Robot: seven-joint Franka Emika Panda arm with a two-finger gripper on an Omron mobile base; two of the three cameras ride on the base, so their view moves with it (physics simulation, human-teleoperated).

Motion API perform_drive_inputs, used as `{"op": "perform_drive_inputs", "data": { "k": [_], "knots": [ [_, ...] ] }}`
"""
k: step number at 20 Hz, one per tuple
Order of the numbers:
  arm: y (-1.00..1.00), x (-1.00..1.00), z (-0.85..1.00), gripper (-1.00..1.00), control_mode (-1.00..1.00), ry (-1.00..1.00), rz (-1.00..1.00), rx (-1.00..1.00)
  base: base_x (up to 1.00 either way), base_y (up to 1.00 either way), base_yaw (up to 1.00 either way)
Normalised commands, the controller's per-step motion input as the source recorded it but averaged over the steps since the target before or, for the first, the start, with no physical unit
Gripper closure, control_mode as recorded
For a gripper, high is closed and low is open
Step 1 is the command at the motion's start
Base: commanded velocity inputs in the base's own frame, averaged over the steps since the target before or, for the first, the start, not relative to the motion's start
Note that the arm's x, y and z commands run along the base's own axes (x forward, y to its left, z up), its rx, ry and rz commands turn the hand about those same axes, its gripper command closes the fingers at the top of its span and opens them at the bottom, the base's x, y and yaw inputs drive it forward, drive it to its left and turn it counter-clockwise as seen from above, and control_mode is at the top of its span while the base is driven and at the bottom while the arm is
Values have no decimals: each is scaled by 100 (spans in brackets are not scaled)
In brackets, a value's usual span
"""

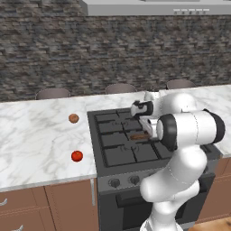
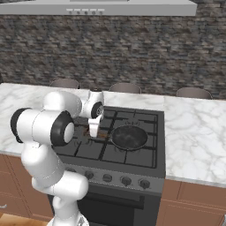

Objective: Place the pan on the front right burner on the stove. Then place the tomato and the onion in the pan and turn on the front right burner.

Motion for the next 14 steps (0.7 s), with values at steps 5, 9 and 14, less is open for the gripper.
{"op": "perform_drive_inputs", "data": {
  "k": [5,9,14],
  "knots": [
    [0,0,54,-100,-100,0,18,-1,0,0,0],
    [4,0,41,-100,-100,7,38,0,0,0,0],
    [26,0,19,-100,-100,4,47,0,0,0,0]
  ]
}}
